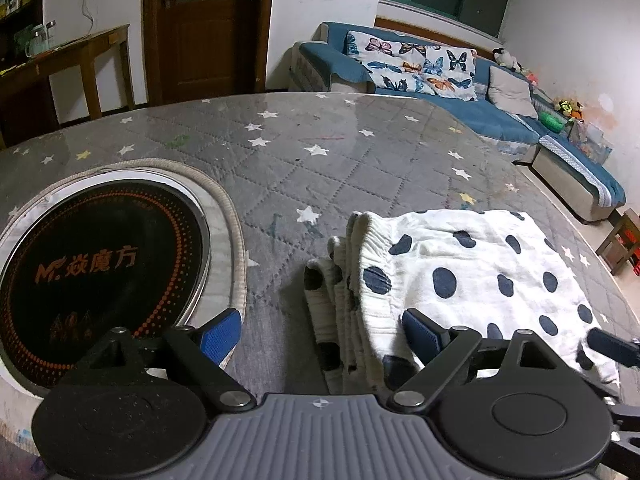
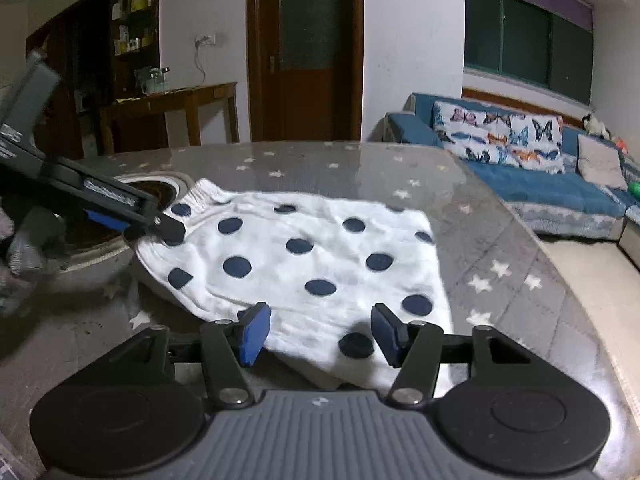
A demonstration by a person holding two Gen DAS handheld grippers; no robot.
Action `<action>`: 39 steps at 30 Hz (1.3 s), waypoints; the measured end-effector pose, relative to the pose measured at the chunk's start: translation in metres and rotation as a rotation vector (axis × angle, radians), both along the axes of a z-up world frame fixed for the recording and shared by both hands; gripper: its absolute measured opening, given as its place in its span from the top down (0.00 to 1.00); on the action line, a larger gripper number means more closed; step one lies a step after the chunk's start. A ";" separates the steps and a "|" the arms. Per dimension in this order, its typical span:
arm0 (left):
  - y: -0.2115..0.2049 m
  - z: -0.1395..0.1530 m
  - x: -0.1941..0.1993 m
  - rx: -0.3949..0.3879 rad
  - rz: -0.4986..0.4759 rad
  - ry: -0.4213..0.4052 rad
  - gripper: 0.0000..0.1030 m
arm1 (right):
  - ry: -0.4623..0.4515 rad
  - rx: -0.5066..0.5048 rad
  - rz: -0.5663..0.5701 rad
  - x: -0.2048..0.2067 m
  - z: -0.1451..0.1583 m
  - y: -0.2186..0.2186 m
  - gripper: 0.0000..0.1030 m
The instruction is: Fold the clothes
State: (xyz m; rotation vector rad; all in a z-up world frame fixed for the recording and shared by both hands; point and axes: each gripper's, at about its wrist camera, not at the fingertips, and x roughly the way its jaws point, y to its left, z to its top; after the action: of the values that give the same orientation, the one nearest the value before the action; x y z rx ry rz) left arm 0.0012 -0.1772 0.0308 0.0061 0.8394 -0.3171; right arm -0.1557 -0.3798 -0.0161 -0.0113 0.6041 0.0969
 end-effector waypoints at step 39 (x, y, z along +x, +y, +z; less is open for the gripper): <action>0.027 0.014 -0.066 -0.003 -0.014 -0.134 0.00 | -0.105 0.064 -0.112 -0.038 0.003 0.024 0.00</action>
State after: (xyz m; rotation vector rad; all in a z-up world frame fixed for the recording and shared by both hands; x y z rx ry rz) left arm -0.0644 -0.1498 0.0445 0.0301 0.7059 -0.3274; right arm -0.1934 -0.3560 -0.0129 0.0788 0.4954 0.0071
